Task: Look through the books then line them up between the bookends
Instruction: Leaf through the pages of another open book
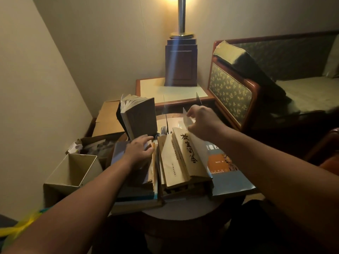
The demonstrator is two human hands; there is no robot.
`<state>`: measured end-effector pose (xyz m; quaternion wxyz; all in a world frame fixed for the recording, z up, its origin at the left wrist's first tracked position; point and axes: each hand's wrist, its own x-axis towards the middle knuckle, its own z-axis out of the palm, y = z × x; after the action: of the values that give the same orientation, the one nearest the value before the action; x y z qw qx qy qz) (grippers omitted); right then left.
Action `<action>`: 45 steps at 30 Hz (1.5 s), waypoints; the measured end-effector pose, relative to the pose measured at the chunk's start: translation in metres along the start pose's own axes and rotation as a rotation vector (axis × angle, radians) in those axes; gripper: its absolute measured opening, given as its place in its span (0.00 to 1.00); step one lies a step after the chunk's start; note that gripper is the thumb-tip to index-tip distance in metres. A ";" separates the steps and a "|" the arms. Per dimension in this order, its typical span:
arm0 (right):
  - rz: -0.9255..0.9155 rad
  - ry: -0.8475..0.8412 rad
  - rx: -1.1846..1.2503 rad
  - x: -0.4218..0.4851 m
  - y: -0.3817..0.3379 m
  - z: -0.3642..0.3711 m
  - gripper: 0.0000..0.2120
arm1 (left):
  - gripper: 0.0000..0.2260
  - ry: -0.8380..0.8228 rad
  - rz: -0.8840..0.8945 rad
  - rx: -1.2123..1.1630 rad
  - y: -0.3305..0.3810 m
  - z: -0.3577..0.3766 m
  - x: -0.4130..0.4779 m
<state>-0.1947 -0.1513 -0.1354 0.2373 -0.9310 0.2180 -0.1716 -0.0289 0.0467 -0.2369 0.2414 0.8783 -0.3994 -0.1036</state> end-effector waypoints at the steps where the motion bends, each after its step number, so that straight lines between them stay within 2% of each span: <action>1: 0.018 0.012 -0.007 0.001 0.009 -0.008 0.20 | 0.22 0.004 0.011 -0.025 0.002 -0.003 0.000; 7: 0.198 0.039 -0.037 -0.010 0.054 -0.028 0.19 | 0.21 0.119 0.139 -0.100 0.037 -0.006 -0.002; 13: 0.320 0.062 -0.040 -0.029 0.086 -0.015 0.19 | 0.22 -0.035 0.289 -0.024 0.073 0.015 0.000; 18: 0.450 -0.022 -0.049 -0.046 0.113 0.000 0.18 | 0.26 -0.139 0.268 0.032 0.077 0.027 -0.002; 23: 0.498 -0.109 -0.149 -0.067 0.131 0.029 0.16 | 0.22 -0.149 0.233 0.042 0.076 0.031 -0.009; 25: 0.463 -0.047 -0.201 -0.072 0.130 0.036 0.17 | 0.22 -0.144 0.209 0.026 0.076 0.031 -0.010; 28: 0.298 0.032 -0.301 -0.075 0.120 0.039 0.13 | 0.24 -0.112 0.218 0.019 0.075 0.032 -0.012; 32: 0.105 -0.068 -0.386 -0.068 0.096 0.039 0.10 | 0.26 -0.110 0.206 -0.002 0.076 0.031 -0.014; 36: 0.088 -0.123 -0.072 -0.056 0.068 0.041 0.09 | 0.24 -0.095 0.198 -0.033 0.074 0.029 -0.015; 38: 0.090 -0.155 0.010 -0.051 0.054 0.045 0.08 | 0.23 -0.081 0.191 -0.062 0.072 0.028 -0.015; 39: 0.082 -0.173 0.014 -0.049 0.047 0.048 0.11 | 0.23 -0.076 0.190 -0.079 0.071 0.027 -0.016; 43: 0.052 -0.188 -0.082 -0.050 0.028 0.058 0.31 | 0.23 -0.080 0.200 -0.121 0.068 0.026 -0.016; 45: 0.022 -0.178 -0.146 -0.052 0.023 0.061 0.33 | 0.23 -0.097 0.192 -0.134 0.067 0.026 -0.015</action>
<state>-0.2198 -0.1218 -0.2091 0.1892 -0.9549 0.2181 -0.0694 -0.0924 0.0111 -0.2256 0.2888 0.8120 -0.4849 -0.1487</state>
